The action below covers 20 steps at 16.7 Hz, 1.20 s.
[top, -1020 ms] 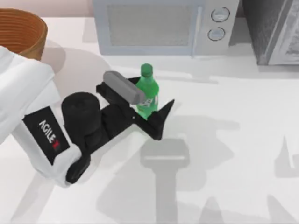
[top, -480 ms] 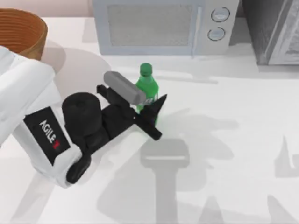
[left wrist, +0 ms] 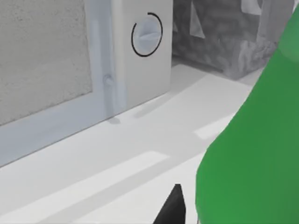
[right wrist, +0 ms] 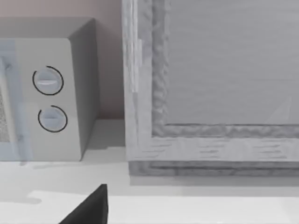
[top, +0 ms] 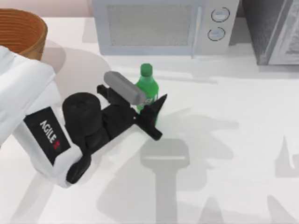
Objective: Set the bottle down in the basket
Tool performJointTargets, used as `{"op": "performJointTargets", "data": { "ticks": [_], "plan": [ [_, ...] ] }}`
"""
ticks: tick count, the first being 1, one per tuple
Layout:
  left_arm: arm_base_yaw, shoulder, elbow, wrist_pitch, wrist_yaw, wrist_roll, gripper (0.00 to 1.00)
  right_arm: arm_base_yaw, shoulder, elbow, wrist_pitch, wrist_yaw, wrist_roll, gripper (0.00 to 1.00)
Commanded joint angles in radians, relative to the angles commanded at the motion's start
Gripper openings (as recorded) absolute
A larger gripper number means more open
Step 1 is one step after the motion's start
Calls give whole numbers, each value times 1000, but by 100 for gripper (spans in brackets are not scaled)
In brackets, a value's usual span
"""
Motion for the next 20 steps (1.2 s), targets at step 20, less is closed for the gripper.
{"op": "performJointTargets", "data": {
  "ticks": [20],
  "plan": [
    [567,-584,327,-905,-45,32,0,0,0,0,0,0,0,100]
  ]
}}
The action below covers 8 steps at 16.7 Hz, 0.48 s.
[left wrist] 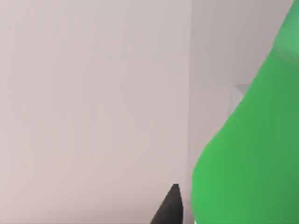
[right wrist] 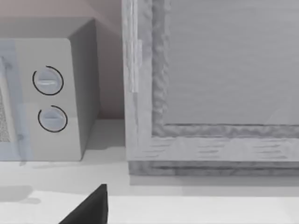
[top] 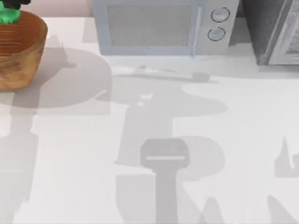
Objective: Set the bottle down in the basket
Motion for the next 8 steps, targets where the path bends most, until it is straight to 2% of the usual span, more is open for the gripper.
{"op": "performJointTargets", "data": {
  "ticks": [4,8],
  "plan": [
    [143,-91,50,-144,-39,-28,0,0,0,0,0,0,0,100],
    [160,-104,57,-161,-44,-32,0,0,0,0,0,0,0,100]
  ]
}}
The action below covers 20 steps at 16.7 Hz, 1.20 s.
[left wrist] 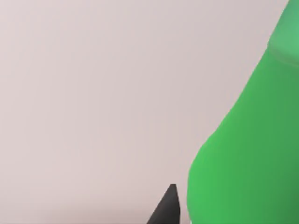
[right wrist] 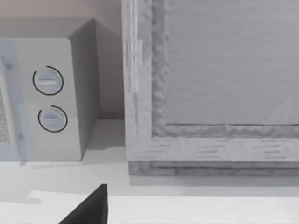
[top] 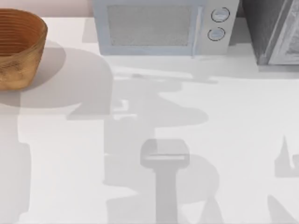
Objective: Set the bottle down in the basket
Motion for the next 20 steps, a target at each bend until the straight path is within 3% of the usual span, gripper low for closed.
{"op": "performJointTargets", "data": {
  "ticks": [15,20],
  "plan": [
    [-29,225,71,155,-25,-3,0,0,0,0,0,0,0,100],
    [-29,225,71,155,-25,-3,38,0,0,0,0,0,0,100]
  ]
}}
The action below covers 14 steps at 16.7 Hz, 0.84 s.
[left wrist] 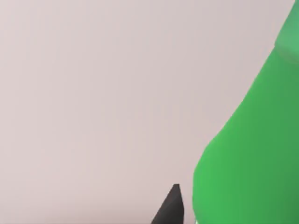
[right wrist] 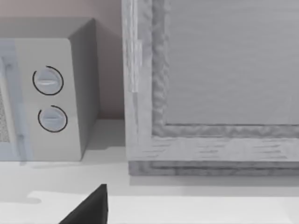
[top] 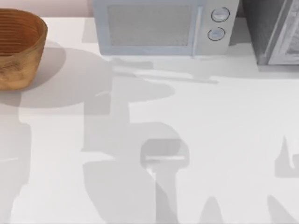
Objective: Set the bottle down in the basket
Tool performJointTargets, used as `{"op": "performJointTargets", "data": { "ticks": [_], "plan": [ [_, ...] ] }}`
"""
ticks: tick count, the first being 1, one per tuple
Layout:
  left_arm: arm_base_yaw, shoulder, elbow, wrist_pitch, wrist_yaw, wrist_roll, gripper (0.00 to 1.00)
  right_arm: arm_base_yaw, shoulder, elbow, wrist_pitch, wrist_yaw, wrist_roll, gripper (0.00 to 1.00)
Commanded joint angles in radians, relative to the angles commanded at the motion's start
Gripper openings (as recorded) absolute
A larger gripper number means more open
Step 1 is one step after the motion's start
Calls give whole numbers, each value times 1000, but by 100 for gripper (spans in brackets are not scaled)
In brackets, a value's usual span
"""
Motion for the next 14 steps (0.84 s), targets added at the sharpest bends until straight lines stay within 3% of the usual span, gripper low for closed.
{"op": "performJointTargets", "data": {
  "ticks": [8,14],
  "plan": [
    [0,0,0,0,0,0,98,0,0,0,0,0,0,100],
    [0,0,0,0,0,0,100,0,0,0,0,0,0,100]
  ]
}}
